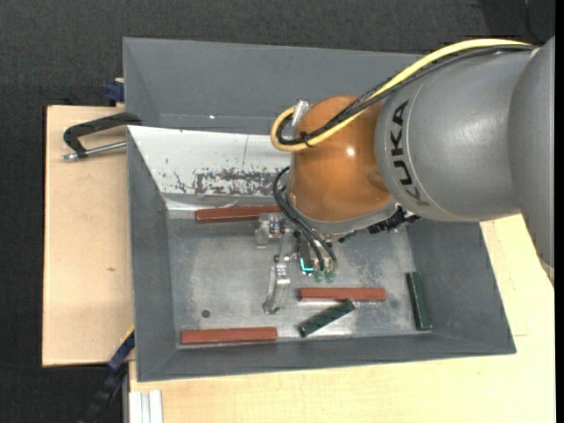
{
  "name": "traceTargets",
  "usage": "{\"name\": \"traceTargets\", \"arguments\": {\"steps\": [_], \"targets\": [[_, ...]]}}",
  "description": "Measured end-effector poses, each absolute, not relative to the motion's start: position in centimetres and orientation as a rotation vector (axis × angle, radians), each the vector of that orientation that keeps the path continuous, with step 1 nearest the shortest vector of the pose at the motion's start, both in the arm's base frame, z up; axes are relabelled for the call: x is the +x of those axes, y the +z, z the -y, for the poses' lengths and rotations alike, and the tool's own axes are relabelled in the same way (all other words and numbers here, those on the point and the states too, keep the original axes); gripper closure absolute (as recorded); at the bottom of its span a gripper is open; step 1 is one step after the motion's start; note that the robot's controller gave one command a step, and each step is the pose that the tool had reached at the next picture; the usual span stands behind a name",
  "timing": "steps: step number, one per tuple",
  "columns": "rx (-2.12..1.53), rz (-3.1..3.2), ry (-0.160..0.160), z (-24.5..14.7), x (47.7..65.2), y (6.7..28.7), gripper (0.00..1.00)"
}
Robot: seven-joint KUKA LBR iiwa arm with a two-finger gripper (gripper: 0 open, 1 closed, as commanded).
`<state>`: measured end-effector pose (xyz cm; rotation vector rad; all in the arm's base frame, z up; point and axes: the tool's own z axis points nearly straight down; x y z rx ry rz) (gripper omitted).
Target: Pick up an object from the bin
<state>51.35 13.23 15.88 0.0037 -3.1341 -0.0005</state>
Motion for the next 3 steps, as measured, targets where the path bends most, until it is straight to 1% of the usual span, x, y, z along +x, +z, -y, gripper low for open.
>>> {"name": "traceTargets", "arguments": {"steps": [1,2,3], "targets": [[0.001,3.142,-0.002,-13.2,51.6,16.3,0.0],[0.127,3.14,-0.003,-10.1,51.2,15.6,0.0],[0.318,3.13,0.0,-8.9,52.5,10.9,0.0]]}}
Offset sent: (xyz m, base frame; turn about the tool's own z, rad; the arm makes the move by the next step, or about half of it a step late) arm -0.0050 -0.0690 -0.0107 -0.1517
